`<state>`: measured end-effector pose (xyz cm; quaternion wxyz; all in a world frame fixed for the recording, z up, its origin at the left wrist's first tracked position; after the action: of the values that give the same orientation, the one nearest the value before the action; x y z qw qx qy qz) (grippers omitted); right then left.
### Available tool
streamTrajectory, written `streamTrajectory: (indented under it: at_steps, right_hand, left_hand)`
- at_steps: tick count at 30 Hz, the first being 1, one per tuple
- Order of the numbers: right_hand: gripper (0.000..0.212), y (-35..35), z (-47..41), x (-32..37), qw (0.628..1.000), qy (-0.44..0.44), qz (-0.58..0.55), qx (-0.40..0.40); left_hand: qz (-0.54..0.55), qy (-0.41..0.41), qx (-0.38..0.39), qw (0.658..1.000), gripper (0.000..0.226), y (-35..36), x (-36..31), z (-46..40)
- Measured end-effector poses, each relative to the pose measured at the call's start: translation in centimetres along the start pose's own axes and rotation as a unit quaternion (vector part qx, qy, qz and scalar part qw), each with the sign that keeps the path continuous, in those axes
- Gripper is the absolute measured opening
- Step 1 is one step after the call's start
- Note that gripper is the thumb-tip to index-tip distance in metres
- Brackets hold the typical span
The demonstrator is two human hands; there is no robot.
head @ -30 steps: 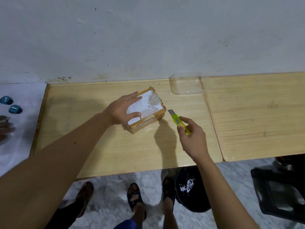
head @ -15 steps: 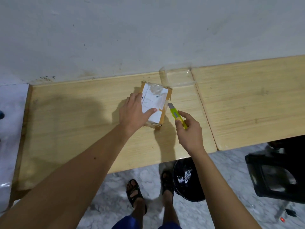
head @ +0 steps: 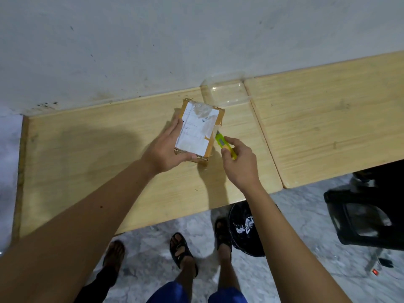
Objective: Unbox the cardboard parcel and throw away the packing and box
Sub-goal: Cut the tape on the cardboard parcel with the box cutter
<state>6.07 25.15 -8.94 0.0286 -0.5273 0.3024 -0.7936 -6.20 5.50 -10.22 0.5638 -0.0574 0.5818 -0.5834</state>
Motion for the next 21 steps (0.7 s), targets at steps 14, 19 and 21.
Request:
streamTrajectory:
  at_steps: [14,19,21]
  right_hand:
    - [0.034,0.1,4.1,-1.1,1.000,0.003,-0.013,0.004]
    - [0.035,-0.4,4.0,-0.8,1.000,0.007,-0.013,0.002]
    - [0.034,-0.9,3.9,-0.7,1.000,0.010,-0.016,-0.007]
  left_hand:
    - [0.002,-0.054,-0.033,0.998,0.128,0.7,-0.7,-1.1]
    - [0.003,-0.059,-0.038,0.998,0.130,0.8,-1.2,-1.1]
    - [0.007,-0.059,-0.032,0.998,0.130,0.7,-1.2,-1.0]
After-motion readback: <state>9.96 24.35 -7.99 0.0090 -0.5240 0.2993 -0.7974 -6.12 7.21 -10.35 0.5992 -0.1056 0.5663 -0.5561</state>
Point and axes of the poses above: each hand's wrist, its own z-axis away from the middle knuckle, its own y-axis out of the palm, x = y × z, the point moved 6 cm from there along -z, towards the middle knuckle, and after that the axes turned 6 degrees about x, right-handed, at the moved point
